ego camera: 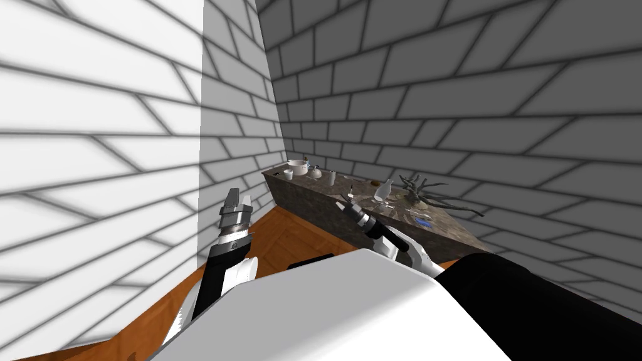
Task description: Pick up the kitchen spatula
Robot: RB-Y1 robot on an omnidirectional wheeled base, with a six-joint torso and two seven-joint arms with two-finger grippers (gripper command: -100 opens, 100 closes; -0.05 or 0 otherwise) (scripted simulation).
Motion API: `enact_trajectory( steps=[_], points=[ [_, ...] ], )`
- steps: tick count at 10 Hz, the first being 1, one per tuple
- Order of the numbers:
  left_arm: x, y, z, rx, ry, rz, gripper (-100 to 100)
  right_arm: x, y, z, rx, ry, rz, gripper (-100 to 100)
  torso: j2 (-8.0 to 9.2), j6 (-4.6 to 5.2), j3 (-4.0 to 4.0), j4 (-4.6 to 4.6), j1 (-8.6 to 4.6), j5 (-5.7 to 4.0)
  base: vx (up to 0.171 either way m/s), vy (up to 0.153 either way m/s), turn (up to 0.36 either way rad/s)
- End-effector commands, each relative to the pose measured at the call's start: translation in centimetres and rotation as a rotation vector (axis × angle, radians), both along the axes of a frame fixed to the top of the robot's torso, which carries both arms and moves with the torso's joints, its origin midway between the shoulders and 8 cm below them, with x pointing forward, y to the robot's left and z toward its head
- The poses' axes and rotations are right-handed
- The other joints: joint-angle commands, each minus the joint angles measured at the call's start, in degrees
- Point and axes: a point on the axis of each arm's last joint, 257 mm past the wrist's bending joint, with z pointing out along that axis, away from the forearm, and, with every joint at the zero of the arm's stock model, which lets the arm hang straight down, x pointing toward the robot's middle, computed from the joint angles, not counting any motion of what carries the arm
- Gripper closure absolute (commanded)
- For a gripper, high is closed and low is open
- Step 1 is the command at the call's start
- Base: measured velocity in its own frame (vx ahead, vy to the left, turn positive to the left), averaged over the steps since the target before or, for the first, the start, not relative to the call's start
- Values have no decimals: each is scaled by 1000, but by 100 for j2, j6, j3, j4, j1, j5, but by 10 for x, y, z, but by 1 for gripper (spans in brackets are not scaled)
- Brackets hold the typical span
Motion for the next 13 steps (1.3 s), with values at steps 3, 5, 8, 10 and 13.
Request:
enact_trajectory(
  steps=[3, 5, 8, 10, 13],
  points=[
    [0, 0, 0, 0, 0, 0, 0, -2, -10, -32, -72, 114, 22, -100, 0, 1, 0, 0, -1, 0, -17, 16, 81],
    [0, 0, 0, 0, 0, 0, 0, -2, -19, -54, -109, 188, 24, -100, -2, 4, -1, 0, -5, -1, -4, 9, 63],
    [0, 0, 0, 0, 0, 0, 0, -4, -31, -77, -171, 267, 31, -100, -6, 4, -3, -1, -6, -1, -1, 5, 62],
    [0, 0, 0, 0, 0, 0, 0, -6, -33, -79, -200, 272, 42, -100, -8, 4, -5, -2, -6, -1, 2, 2, 39],
    [0, 0, 0, 0, 0, 0, 0, -12, -63, -119, -279, 422, 22, -100, -11, 4, -6, -2, -8, -2, 13, 0, 124]
  ],
)
